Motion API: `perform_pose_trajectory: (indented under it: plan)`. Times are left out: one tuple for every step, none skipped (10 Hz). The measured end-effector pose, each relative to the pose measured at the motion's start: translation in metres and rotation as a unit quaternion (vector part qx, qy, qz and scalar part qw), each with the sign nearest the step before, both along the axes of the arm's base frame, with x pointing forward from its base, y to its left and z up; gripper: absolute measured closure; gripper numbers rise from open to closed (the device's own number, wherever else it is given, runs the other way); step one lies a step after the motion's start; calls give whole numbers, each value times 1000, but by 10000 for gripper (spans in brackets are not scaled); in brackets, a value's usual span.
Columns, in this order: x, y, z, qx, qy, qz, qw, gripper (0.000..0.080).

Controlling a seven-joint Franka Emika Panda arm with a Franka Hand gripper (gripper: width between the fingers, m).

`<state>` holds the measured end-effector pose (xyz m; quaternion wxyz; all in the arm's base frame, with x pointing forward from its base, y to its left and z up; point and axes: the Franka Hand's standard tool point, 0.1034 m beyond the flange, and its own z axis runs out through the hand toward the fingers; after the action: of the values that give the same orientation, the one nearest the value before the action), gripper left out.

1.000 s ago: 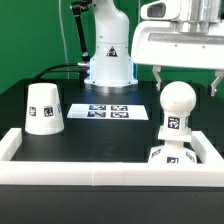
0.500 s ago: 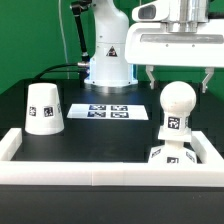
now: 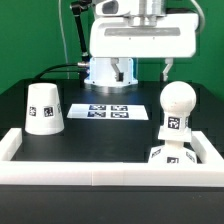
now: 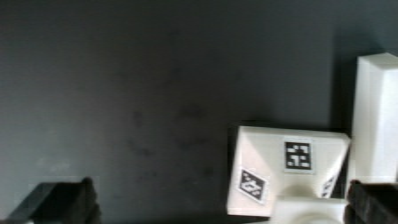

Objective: Assemble lamp

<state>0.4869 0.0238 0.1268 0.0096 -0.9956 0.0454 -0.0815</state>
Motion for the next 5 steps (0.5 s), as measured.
perform_pose_trajectory:
  plan:
    - [1,-21,-1,-7,0,16,1000,101]
    - [2,-33,-5,-11,4,18,1000,101]
    - [2,-30,-6,-10,4,18,1000,101]
    - [2,-29,-6,-11,5,20,1000,101]
    - [1,-30,-6,-11,5,20,1000,101]
